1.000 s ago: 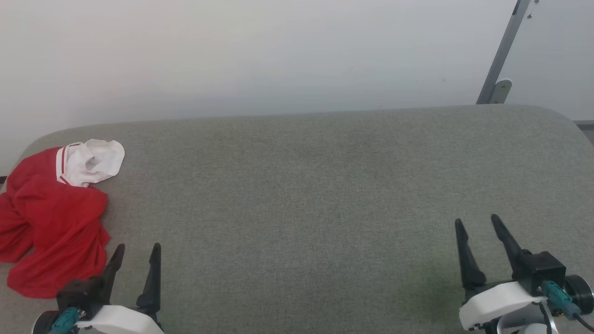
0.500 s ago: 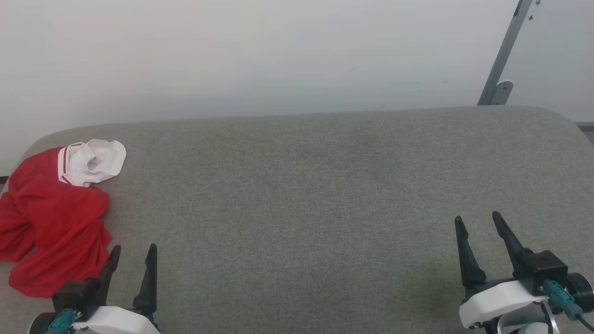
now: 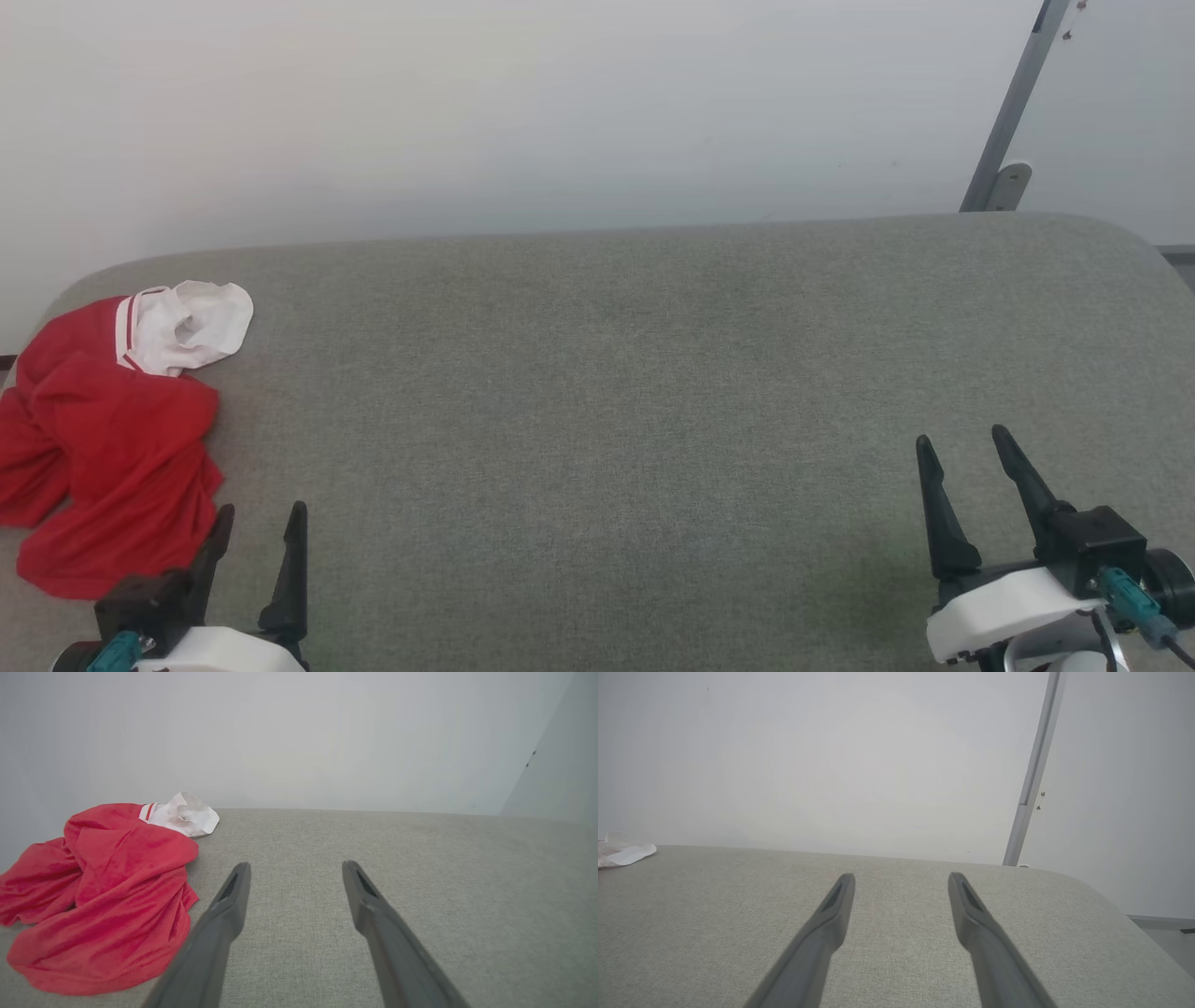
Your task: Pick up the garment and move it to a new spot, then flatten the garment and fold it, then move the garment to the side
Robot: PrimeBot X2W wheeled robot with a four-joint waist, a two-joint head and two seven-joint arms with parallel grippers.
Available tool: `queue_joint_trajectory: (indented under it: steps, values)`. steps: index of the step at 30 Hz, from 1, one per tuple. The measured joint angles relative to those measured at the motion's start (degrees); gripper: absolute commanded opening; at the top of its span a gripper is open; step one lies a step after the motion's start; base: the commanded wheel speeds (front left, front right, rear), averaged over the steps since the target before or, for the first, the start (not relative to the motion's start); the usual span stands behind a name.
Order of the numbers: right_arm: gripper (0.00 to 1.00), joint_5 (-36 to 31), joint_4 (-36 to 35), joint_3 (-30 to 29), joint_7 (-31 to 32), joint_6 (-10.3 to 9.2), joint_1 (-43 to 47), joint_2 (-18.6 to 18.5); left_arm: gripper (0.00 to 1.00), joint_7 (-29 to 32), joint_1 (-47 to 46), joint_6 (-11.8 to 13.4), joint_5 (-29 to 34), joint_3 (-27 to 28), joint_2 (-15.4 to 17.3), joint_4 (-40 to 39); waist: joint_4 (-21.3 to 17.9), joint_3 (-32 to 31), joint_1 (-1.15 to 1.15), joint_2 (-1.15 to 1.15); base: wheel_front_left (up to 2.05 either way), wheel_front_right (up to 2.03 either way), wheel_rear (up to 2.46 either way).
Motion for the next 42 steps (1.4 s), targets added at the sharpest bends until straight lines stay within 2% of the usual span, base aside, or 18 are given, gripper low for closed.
queue_joint_trajectory:
  steps: [15, 42]
  values:
    - [1.0, 0.1, -1.3, 0.2, 0.0, 0.0, 0.4, -0.5, 1.0, 0.0, 1.1, 0.0, -0.5, 1.7, -0.2, -0.5, -0.2, 0.1, 0.0, 0.0, 0.0, 0.0, 0.0]
    - [1.0, 0.0, -2.2, 0.8, 0.0, 0.0, 0.4, -0.4, 1.0, 0.0, 1.4, 0.0, -0.6, 1.7, 0.0, -1.3, -0.1, -0.4, 0.0, 0.0, 0.0, 0.0, 0.0]
